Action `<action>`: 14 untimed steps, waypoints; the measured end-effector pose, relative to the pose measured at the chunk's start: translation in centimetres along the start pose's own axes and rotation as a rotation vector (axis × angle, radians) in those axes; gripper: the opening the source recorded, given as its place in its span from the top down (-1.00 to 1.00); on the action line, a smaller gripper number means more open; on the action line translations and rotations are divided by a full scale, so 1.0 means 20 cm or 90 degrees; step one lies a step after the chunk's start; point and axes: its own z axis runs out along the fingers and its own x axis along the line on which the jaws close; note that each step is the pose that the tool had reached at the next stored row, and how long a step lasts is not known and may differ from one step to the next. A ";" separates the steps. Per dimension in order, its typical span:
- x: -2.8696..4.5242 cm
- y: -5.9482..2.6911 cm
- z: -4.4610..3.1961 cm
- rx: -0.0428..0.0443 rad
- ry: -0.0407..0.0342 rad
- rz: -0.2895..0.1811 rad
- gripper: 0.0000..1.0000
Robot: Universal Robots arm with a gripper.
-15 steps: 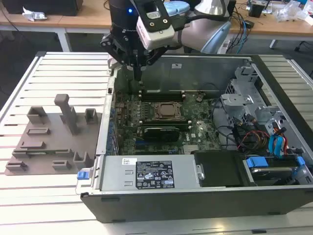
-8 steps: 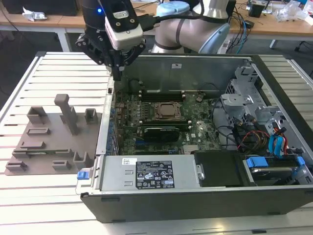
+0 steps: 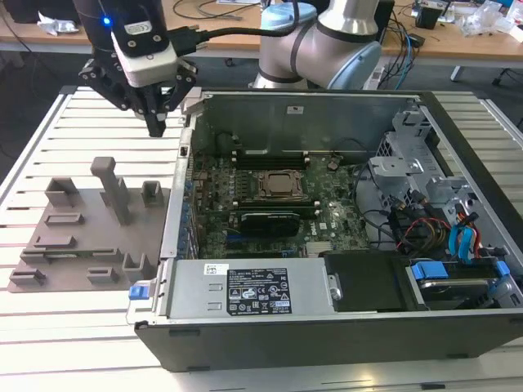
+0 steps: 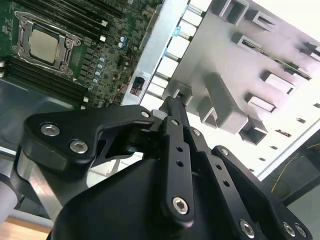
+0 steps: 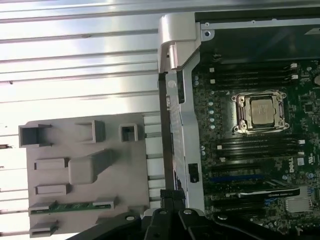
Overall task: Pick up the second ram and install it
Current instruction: 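Reach for the second ram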
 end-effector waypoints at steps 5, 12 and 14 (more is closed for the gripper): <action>0.043 -0.003 -0.001 0.0000 0.0000 0.000 0.79; 0.163 -0.012 -0.003 0.0000 0.0000 0.000 0.79; 0.192 -0.014 -0.004 0.0000 0.0000 0.000 0.79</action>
